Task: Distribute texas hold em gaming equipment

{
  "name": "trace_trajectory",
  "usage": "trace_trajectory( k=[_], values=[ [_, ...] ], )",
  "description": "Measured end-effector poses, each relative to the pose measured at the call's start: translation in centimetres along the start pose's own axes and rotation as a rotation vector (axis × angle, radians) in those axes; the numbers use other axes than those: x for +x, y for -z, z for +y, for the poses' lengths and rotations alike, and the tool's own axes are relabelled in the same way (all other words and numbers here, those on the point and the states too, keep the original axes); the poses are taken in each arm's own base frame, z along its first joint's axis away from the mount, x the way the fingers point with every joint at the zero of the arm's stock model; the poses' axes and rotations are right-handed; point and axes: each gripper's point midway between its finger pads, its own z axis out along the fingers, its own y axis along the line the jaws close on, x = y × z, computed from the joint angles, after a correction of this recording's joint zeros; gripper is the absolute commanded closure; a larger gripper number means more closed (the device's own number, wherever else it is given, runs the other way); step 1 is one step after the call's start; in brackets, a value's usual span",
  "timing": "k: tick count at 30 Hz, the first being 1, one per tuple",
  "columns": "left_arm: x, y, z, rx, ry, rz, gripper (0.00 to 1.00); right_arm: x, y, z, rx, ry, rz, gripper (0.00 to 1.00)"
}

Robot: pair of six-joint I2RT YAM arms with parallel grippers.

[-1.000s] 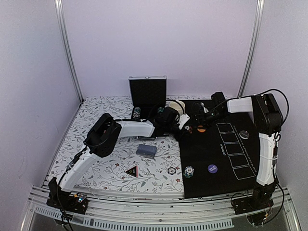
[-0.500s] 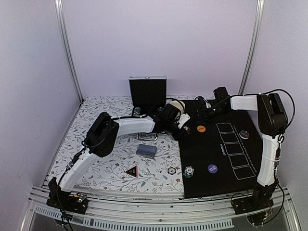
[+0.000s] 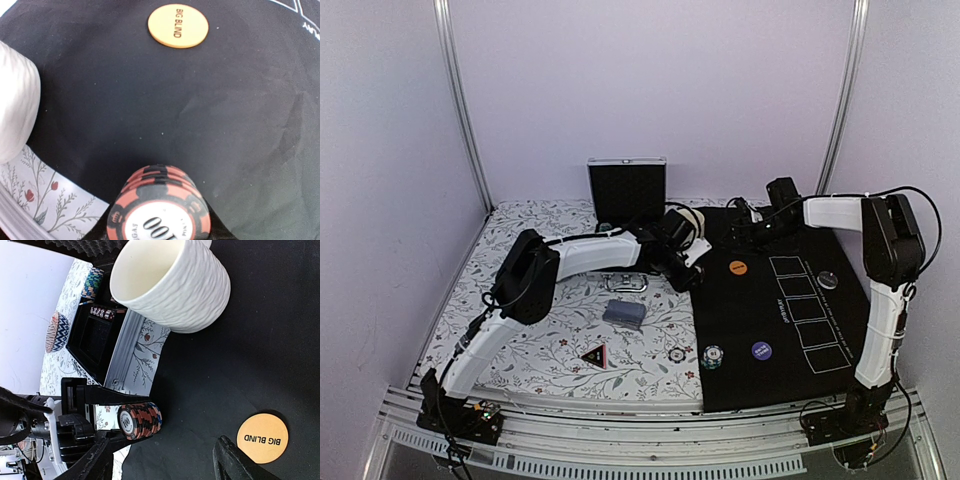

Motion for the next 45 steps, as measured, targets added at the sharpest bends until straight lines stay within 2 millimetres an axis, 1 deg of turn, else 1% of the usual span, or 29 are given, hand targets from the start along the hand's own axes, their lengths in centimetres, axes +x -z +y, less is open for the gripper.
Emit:
trace_trajectory(
  k=[5,10,16,18,21,23,26,27,28,32,35,37,38,39,40,42,43,45],
  values=[
    [0.1,0.1,0.0,-0.011,-0.018,0.013,0.53,0.3,-0.1,-0.3,0.009,-0.004,0.007,0.30],
    [0.1,0.1,0.1,-0.018,-0.031,0.015,0.42,0.4,-0.1,-0.4,0.019,-0.002,0.008,0.30],
    [0.1,0.2,0.3,-0.029,-0.039,0.016,0.39,0.4,-0.1,-0.5,0.023,0.001,0.008,0.29],
    [0.1,0.2,0.3,-0.030,-0.040,0.015,0.34,0.4,-0.1,-0.5,0.023,0.001,0.008,0.30],
    [-0.1,0.2,0.3,-0.030,-0.043,0.012,0.25,0.4,-0.1,-0.5,0.023,0.001,0.008,0.30],
    [-0.1,0.4,0.2,-0.022,-0.047,0.009,0.21,0.4,-0.1,-0.5,0.023,0.002,0.009,0.30],
    [0.5,1.1,-0.3,-0.002,-0.054,0.020,0.16,0.4,0.0,-0.5,0.025,0.003,0.010,0.29],
    [1.3,1.1,-0.6,0.008,-0.057,0.031,0.15,0.5,0.0,-0.5,0.026,0.002,0.011,0.29],
    [0.7,1.9,-0.7,0.008,-0.059,0.019,0.15,0.4,0.2,-0.4,0.027,0.003,0.010,0.29],
    [0.4,4.2,-1.3,0.018,-0.063,-0.016,0.13,-0.2,1.0,0.3,0.033,0.018,-0.011,0.29],
    [-0.8,7.0,-1.4,0.012,-0.069,-0.078,0.13,-0.9,2.1,0.8,0.056,0.036,-0.039,0.28],
    [-1.8,9.2,-1.6,0.009,-0.069,-0.127,0.13,-1.3,2.6,1.1,0.080,0.047,-0.056,0.25],
    [-2.1,10.4,-1.5,0.008,-0.062,-0.152,0.13,-1.3,2.7,1.2,0.094,0.053,-0.059,0.21],
    [-2.4,11.7,-1.4,0.007,-0.051,-0.174,0.13,-1.4,2.9,1.3,0.117,0.056,-0.062,0.08],
    [-2.6,13.0,-1.4,0.011,-0.035,-0.195,0.13,-1.3,2.8,1.3,0.139,0.062,-0.059,0.00],
    [-2.6,15.2,-1.1,0.021,0.011,-0.227,0.13,-0.8,2.2,1.7,0.198,0.082,-0.041,0.01],
    [-2.2,16.4,-0.6,0.025,0.047,-0.243,0.13,-0.5,1.6,2.2,0.225,0.107,-0.029,0.01],
    [-0.7,18.6,1.2,0.023,0.130,-0.258,0.13,0.1,0.5,3.7,0.264,0.150,-0.005,0.01]
  ],
)
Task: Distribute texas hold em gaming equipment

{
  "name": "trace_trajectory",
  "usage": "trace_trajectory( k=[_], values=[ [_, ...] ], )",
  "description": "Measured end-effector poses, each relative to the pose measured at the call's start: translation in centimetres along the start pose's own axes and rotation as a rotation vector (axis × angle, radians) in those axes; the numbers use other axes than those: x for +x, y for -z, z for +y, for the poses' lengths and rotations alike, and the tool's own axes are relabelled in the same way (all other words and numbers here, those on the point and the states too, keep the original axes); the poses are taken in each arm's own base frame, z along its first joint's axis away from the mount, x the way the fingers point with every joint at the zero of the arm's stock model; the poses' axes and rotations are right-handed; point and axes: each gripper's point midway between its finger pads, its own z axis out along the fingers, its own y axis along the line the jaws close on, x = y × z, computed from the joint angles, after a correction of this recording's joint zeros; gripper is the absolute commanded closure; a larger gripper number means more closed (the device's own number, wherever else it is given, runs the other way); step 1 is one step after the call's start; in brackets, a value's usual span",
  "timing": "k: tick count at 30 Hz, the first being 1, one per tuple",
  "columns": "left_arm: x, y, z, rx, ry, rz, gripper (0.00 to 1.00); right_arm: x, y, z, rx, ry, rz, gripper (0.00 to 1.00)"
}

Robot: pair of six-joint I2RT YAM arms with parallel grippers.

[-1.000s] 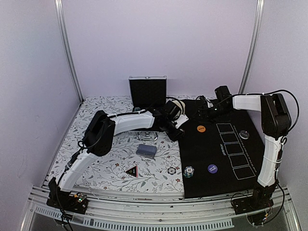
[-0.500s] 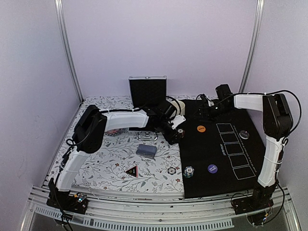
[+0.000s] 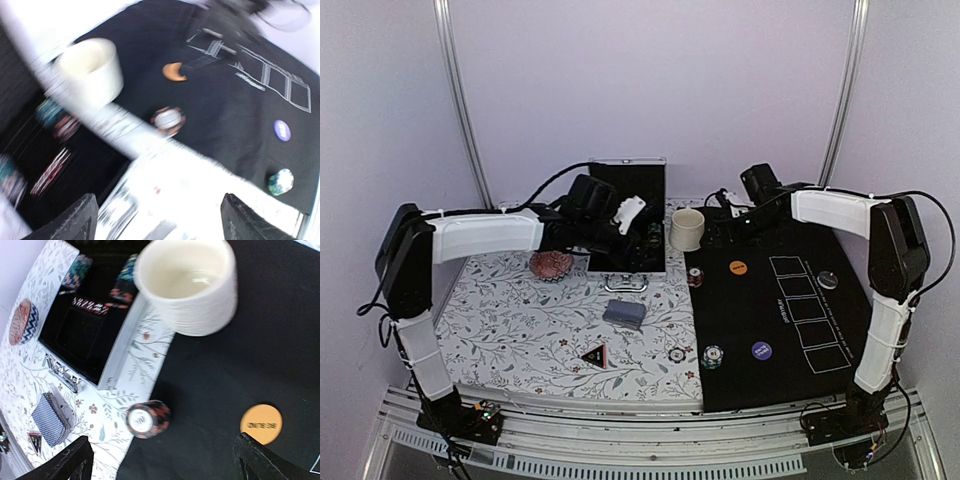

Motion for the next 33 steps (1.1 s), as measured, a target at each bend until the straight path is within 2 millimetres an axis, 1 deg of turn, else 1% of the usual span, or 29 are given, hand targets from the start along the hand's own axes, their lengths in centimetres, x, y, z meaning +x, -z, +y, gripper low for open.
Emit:
trace_trajectory(
  k=[4,6,8,10,13,15,17,18,21,24,29,33],
  values=[
    [2.5,4.3,4.6,-0.071,0.153,-0.013,0.13,-0.4,-1.8,3.7,0.037,0.099,0.015,0.01],
    [3.6,5.4,5.6,-0.099,0.185,-0.006,0.13,-0.6,-3.0,4.8,0.052,0.135,0.026,0.01],
    [4.2,6.0,5.3,-0.102,0.197,0.001,0.13,-0.5,-4.7,5.4,0.075,0.166,0.051,0.01],
    [4.5,6.3,4.7,-0.094,0.195,0.007,0.13,0.1,-6.4,5.4,0.105,0.185,0.086,0.01],
    [4.6,6.8,4.1,-0.089,0.191,0.009,0.13,1.3,-8.5,4.5,0.157,0.195,0.145,0.01],
    [4.7,7.3,4.0,-0.091,0.190,0.005,0.13,2.4,-9.5,3.7,0.196,0.199,0.184,0.01],
    [4.8,7.6,3.8,-0.090,0.189,0.005,0.13,3.3,-10.1,3.1,0.224,0.202,0.218,0.00],
    [5.0,7.7,3.7,-0.090,0.190,0.008,0.13,3.8,-10.2,2.7,0.239,0.204,0.234,0.01],
    [5.5,7.9,3.6,-0.089,0.192,0.015,0.13,4.8,-10.5,1.8,0.272,0.208,0.272,0.08],
    [5.9,8.0,3.4,-0.088,0.194,0.025,0.13,5.3,-10.6,1.7,0.279,0.215,0.289,0.16],
    [6.0,8.6,3.2,-0.090,0.190,0.022,0.13,5.7,-10.5,1.9,0.281,0.216,0.305,0.31],
    [5.8,8.9,3.2,-0.094,0.188,0.016,0.14,5.8,-10.5,2.0,0.283,0.218,0.307,0.39]
  ],
)
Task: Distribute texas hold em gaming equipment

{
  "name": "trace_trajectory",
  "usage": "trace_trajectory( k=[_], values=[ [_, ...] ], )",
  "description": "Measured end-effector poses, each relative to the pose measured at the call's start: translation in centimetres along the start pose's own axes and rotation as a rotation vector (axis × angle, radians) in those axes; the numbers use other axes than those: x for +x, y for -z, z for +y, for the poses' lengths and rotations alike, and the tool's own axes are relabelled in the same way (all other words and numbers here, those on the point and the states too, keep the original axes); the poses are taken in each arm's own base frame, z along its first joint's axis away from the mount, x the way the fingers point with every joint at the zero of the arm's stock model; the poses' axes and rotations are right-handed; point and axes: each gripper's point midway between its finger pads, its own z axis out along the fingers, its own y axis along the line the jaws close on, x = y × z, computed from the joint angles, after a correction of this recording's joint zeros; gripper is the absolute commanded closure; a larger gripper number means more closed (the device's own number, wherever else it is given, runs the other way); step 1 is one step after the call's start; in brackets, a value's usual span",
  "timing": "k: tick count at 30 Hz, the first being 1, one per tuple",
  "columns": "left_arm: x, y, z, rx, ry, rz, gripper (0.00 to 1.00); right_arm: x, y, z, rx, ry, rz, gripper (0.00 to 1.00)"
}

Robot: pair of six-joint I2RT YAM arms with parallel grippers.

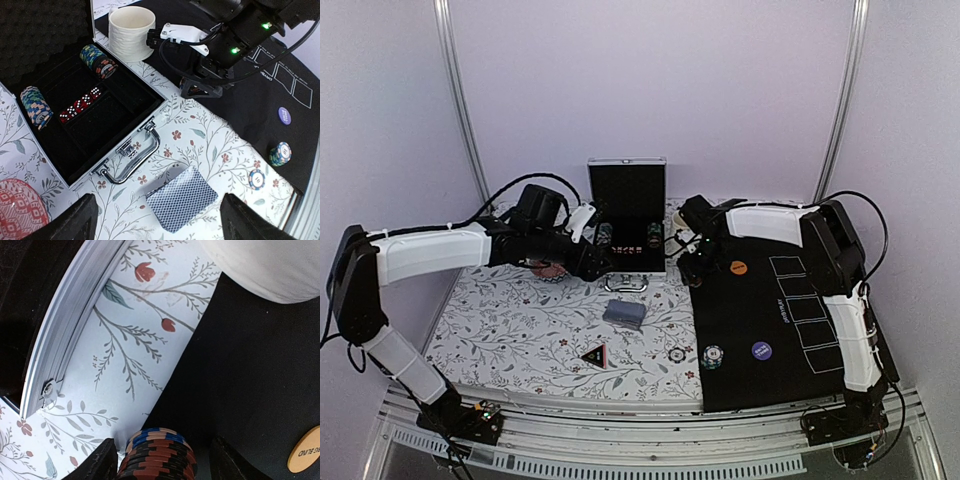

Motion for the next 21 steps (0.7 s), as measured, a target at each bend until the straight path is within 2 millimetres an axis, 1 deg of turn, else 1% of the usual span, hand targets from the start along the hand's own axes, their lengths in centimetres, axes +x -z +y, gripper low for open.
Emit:
trace_trajectory(
  k=[6,8,10,12,14,18,20,21],
  values=[
    [-0.2,0.3,0.0,-0.004,-0.006,-0.007,0.13,0.0,0.0,0.0,0.000,-0.003,-0.002,0.58],
    [-0.1,0.3,0.1,-0.009,-0.008,-0.006,0.14,0.0,0.0,0.0,0.000,-0.002,-0.001,0.61],
    [0.1,0.3,0.2,-0.013,-0.009,0.000,0.14,0.0,0.0,0.0,0.000,-0.002,-0.001,0.59],
    [0.5,0.2,0.2,-0.017,-0.010,0.008,0.14,0.0,0.0,0.0,0.000,-0.003,-0.002,0.50],
    [0.7,0.2,0.3,-0.019,-0.008,0.016,0.14,0.0,0.0,0.0,0.000,-0.004,-0.001,0.37],
    [0.8,0.2,0.3,-0.021,-0.008,0.019,0.13,0.0,0.0,0.3,-0.002,0.002,-0.001,0.17],
    [0.8,0.2,0.3,-0.020,-0.010,0.020,0.13,0.0,0.0,0.3,-0.002,0.003,-0.001,0.01],
    [0.8,0.2,0.3,-0.020,-0.009,0.022,0.14,0.0,0.1,0.4,-0.003,0.003,-0.003,0.01]
  ],
)
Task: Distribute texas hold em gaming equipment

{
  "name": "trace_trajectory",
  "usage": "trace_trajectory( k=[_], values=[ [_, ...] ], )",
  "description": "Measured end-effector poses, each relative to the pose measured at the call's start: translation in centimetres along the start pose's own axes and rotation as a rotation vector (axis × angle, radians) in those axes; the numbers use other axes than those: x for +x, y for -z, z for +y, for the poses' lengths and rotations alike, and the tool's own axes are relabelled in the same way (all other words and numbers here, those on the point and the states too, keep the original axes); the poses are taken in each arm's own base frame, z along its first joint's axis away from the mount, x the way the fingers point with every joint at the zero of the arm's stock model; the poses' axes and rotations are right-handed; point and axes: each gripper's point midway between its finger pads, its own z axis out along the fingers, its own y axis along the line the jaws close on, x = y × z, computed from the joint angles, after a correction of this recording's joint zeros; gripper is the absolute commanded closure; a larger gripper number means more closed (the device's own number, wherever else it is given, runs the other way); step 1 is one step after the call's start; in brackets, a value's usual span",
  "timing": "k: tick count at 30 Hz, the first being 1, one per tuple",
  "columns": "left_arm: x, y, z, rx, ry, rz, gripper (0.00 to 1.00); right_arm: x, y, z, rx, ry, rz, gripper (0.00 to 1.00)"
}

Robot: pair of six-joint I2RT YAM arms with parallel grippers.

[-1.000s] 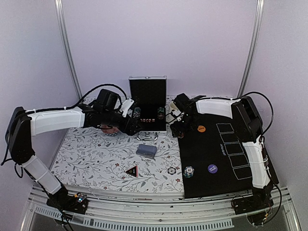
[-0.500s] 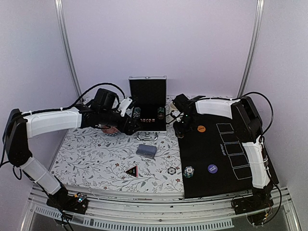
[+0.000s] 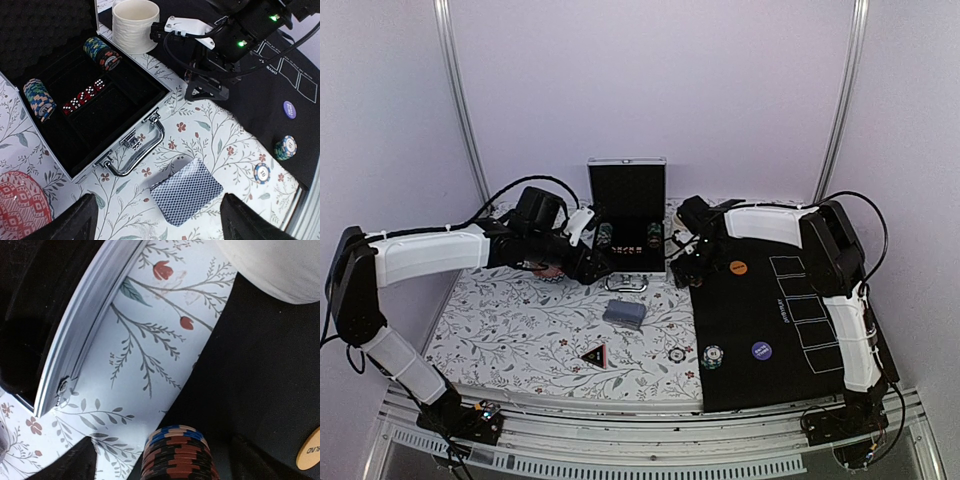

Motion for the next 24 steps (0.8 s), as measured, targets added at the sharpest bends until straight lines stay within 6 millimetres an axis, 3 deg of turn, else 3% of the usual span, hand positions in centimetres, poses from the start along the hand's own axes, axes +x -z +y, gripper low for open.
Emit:
trace_trajectory(
  k=[5,9,14,17,24],
  values=[
    [0.0,0.2,-0.1,0.002,0.004,-0.003,0.14,-0.2,1.0,0.1,-0.002,0.010,-0.011,0.01],
    [0.7,0.1,-0.2,0.010,0.026,0.010,0.14,-1.9,4.6,0.2,-0.009,0.017,-0.088,0.01],
    [2.5,-0.2,-0.4,0.020,0.063,0.048,0.15,-4.4,12.2,0.3,-0.025,0.039,-0.271,0.01],
    [3.6,-0.3,-0.4,0.023,0.083,0.069,0.16,-4.7,17.5,0.4,-0.038,0.064,-0.402,0.01],
    [5.2,0.3,-1.1,0.005,0.128,0.088,0.18,-1.6,29.2,0.2,-0.061,0.144,-0.779,0.01]
  ],
)
